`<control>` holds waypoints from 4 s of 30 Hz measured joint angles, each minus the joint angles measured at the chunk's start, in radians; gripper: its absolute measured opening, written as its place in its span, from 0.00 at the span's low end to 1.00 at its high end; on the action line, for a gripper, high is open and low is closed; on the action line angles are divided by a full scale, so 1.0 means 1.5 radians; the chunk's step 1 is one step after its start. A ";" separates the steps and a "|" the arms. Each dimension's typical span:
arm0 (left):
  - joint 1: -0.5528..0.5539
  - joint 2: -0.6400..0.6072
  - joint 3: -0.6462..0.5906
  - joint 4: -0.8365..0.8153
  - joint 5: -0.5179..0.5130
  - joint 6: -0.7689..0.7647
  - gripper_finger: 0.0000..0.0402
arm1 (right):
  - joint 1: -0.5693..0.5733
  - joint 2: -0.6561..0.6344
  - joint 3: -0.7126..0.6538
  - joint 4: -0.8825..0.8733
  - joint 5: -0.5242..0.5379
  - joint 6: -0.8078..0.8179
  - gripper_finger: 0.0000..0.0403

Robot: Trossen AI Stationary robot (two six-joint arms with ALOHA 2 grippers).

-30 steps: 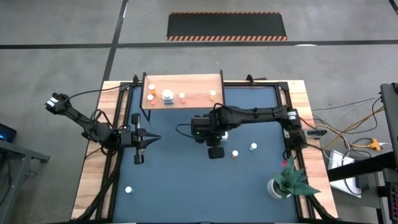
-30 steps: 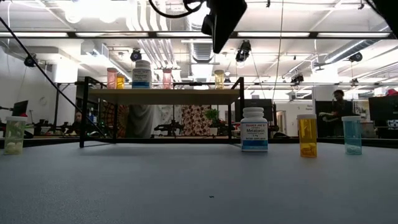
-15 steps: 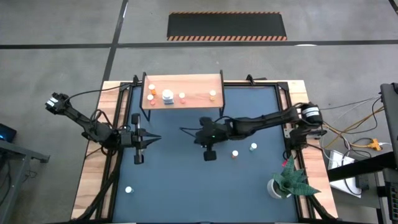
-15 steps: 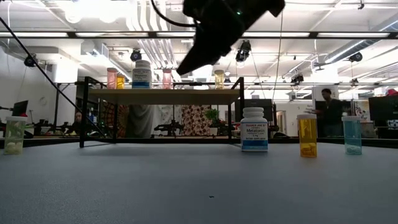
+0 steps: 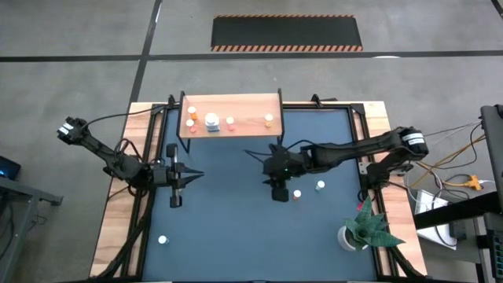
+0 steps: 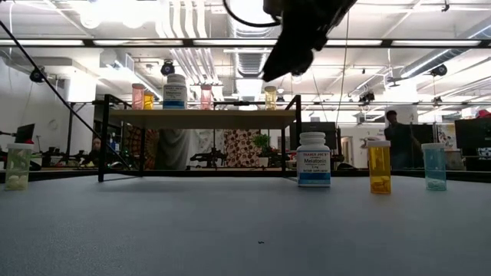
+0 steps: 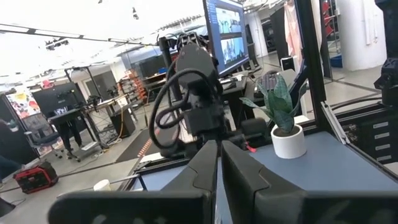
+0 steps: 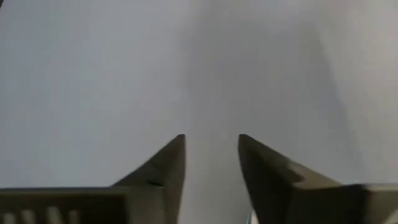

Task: Pick and place medicine bottles onto shelf by color
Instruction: Put the white pill bottle on the shelf

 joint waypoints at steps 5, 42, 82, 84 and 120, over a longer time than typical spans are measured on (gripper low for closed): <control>0.000 0.000 0.000 0.000 0.000 0.000 0.01 | 0.002 -0.022 -0.003 -0.094 0.025 -0.018 0.55; 0.000 0.001 -0.001 0.000 -0.001 0.001 0.01 | -0.047 -0.033 -0.247 0.109 0.115 0.039 0.57; 0.000 0.001 -0.001 0.000 -0.001 0.001 0.01 | -0.047 0.026 0.328 -0.147 -0.003 -0.057 0.44; 0.000 0.001 -0.001 0.000 -0.001 0.001 0.01 | -0.053 0.059 0.380 -0.169 -0.004 -0.083 0.44; 0.000 -0.001 -0.001 0.017 -0.001 0.042 0.01 | -0.419 0.419 0.741 -0.344 -0.286 -0.320 0.44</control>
